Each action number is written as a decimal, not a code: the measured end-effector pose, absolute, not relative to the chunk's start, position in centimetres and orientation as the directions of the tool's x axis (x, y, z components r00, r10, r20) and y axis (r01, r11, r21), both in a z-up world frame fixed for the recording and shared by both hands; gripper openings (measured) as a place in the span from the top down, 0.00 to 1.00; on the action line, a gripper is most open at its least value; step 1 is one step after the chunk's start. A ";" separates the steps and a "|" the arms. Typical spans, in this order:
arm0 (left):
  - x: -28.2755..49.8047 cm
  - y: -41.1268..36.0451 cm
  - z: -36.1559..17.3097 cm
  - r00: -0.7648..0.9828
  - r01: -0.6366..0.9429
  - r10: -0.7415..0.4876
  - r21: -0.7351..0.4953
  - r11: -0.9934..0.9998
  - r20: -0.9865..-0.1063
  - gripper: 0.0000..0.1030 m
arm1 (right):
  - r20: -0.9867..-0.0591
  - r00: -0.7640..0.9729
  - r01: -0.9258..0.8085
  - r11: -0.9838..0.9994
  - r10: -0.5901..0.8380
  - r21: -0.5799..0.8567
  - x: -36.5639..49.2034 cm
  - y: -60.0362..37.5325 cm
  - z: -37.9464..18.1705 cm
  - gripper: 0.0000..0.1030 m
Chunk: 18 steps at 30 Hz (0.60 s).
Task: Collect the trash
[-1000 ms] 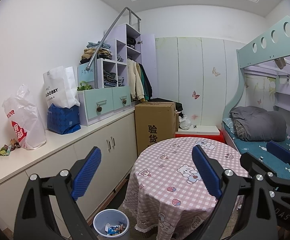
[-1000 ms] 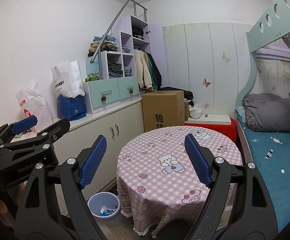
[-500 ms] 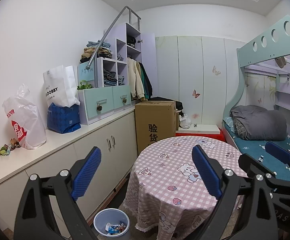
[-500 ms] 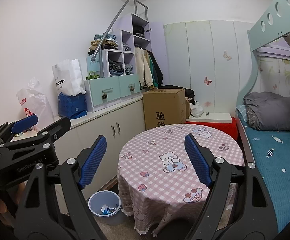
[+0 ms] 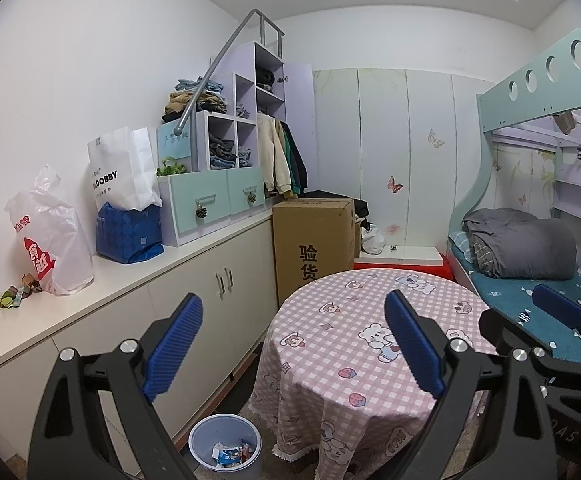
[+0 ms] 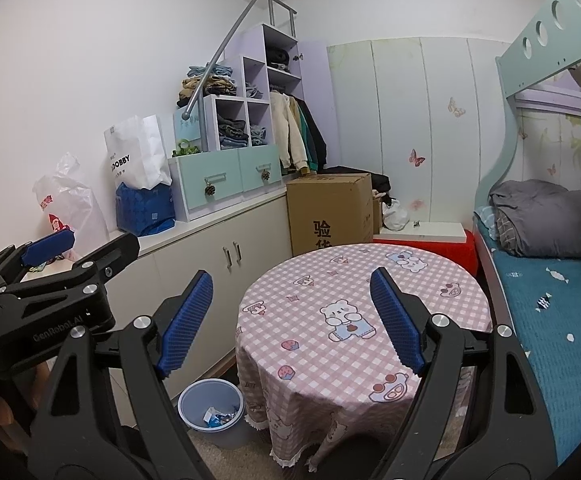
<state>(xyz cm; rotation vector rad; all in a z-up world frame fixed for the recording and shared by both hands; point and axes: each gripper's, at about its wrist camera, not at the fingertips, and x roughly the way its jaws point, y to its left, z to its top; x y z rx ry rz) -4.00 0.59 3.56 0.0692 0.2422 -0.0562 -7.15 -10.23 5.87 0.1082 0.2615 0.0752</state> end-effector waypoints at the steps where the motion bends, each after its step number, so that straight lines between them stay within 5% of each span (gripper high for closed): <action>1: -4.0 0.5 3.6 0.969 0.064 -0.048 0.062 0.996 -0.241 0.12 | -0.256 0.963 -0.060 0.991 0.089 0.116 -7.1 -10.1 5.8 0.22; 18: -3.0 1.5 2.4 0.962 0.056 -0.038 0.057 0.997 -0.269 0.12 | -0.277 0.956 -0.064 0.991 0.094 0.114 -6.0 -9.7 5.2 0.22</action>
